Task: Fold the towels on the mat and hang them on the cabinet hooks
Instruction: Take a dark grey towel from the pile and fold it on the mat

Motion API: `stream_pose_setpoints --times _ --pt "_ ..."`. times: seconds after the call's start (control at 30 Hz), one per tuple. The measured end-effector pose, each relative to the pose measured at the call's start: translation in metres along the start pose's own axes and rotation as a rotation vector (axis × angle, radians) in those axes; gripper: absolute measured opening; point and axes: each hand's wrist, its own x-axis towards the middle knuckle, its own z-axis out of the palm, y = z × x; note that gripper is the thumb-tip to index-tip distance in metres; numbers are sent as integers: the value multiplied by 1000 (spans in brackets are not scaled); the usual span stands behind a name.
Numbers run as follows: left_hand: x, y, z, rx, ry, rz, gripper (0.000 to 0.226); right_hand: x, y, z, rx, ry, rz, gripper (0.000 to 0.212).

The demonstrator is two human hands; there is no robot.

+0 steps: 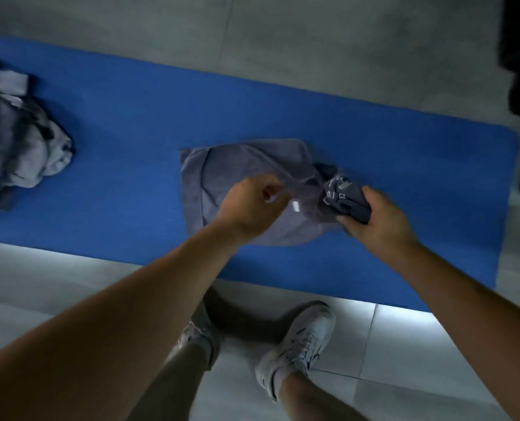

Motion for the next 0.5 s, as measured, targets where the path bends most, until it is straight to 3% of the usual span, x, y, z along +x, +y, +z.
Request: stream_pose_setpoints --times 0.17,0.23,0.33,0.4,0.5 --pt "45 -129 19 162 13 -379 24 55 39 82 -370 -136 -19 49" --pt "57 -172 11 184 65 -509 24 74 30 101 -383 -120 -46 60" --pt "68 -230 -2 190 155 -699 51 113 -6 123 -287 -94 -97 45" --pt "68 -254 -5 175 171 -716 65 144 -40 142 -234 -107 -194 31" --pt "68 -280 -7 81 185 -631 67 198 -96 187 -136 -126 -412 16"
